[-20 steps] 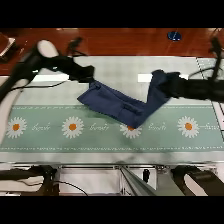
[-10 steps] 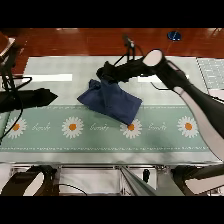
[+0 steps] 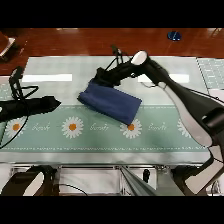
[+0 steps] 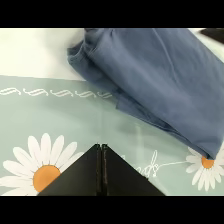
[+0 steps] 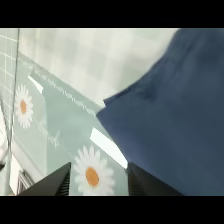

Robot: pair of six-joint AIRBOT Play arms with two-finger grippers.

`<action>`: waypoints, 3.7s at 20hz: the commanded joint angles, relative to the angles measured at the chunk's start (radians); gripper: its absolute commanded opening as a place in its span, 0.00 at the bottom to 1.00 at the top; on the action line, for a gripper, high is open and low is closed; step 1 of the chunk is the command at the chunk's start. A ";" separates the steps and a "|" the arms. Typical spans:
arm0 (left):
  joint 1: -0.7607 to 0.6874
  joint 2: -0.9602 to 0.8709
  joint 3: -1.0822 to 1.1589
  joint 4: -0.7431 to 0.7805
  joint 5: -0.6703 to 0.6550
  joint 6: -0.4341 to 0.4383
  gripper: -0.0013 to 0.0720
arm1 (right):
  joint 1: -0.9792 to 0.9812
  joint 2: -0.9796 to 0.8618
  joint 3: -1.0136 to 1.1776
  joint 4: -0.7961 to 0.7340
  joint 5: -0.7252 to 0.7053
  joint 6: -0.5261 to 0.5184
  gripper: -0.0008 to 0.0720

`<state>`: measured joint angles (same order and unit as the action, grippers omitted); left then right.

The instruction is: Fold the shirts.

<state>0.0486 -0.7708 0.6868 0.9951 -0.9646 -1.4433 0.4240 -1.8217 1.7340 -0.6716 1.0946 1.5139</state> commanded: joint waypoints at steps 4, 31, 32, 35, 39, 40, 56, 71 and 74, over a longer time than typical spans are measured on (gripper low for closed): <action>0.001 -0.023 -0.015 -0.001 0.029 0.010 0.04 | -0.191 0.512 -0.245 -0.752 0.185 0.175 0.57; 0.001 -0.024 -0.076 -0.001 0.039 0.010 0.04 | -0.194 0.304 -0.710 0.146 -0.153 -0.206 0.05; 0.001 -0.024 -0.076 -0.001 0.039 0.010 0.04 | -0.201 0.323 -0.644 0.094 -0.131 -0.192 0.05; 0.001 -0.024 -0.076 -0.001 0.039 0.010 0.04 | -0.239 0.402 -0.426 -0.133 -0.072 -0.058 0.05; 0.001 -0.024 -0.076 -0.001 0.038 0.010 0.04 | -0.398 0.430 -0.188 -0.207 0.190 -0.019 0.05; 0.001 -0.024 -0.076 -0.001 0.038 0.010 0.04 | -0.447 0.430 -0.142 -0.221 0.256 -0.008 0.05; 0.001 -0.024 -0.076 -0.001 0.068 0.010 0.04 | -1.225 0.687 -0.043 -0.580 0.761 0.106 0.05; 0.001 -0.025 -0.076 -0.012 0.111 0.038 0.04 | -1.458 1.131 -0.878 -1.235 0.626 0.178 0.57; -0.004 -0.069 -0.003 -0.012 0.125 0.082 0.04 | -1.411 1.090 -0.729 -1.160 0.508 0.206 0.50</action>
<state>0.0463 -0.8116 0.6357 0.9836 -0.8490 -1.3933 -1.0149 -0.7208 0.9463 -1.8530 1.7031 1.6882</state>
